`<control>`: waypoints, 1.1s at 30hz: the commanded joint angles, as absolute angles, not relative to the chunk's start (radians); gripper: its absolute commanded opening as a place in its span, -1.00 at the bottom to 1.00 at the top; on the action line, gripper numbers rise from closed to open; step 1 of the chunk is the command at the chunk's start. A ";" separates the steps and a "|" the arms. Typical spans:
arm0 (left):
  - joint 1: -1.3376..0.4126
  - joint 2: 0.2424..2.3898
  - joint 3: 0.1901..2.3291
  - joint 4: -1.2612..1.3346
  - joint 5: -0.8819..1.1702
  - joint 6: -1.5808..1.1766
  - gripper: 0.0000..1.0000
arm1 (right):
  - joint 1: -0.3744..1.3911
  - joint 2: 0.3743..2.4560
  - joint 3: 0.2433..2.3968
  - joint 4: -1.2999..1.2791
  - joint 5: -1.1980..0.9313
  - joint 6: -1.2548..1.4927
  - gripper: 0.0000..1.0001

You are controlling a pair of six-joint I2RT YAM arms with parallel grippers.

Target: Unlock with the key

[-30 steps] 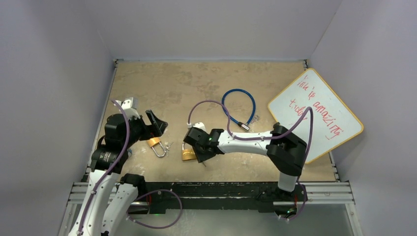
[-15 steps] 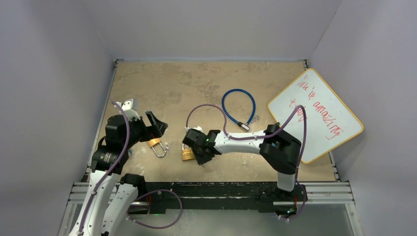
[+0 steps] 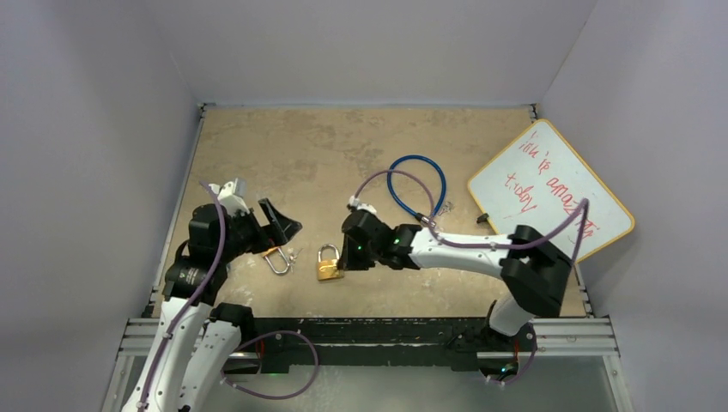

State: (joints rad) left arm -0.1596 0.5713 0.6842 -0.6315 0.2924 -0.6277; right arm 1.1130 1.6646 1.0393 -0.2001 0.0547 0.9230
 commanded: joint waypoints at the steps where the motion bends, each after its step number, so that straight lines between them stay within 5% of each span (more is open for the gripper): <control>1: -0.163 0.555 0.639 -0.561 0.455 -0.741 0.82 | 1.061 1.547 0.976 0.074 0.002 1.220 -1.00; 12: -0.163 0.503 0.502 -0.359 0.729 -0.896 0.43 | 1.026 1.472 0.847 0.356 0.014 1.623 -1.00; 17: -0.163 0.526 0.465 -0.318 0.758 -0.929 0.06 | 1.017 1.467 0.780 0.457 -0.034 1.754 -1.00; 33: -0.163 0.640 0.307 -0.067 0.891 -1.071 -0.04 | 1.017 1.500 0.740 0.616 -0.113 1.813 -1.00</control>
State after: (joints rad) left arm -0.1596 0.6296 0.3500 -0.2462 0.8200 -0.9699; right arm 1.0199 1.5005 0.7528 0.5163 -0.0769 1.7905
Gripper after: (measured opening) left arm 0.504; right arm 0.007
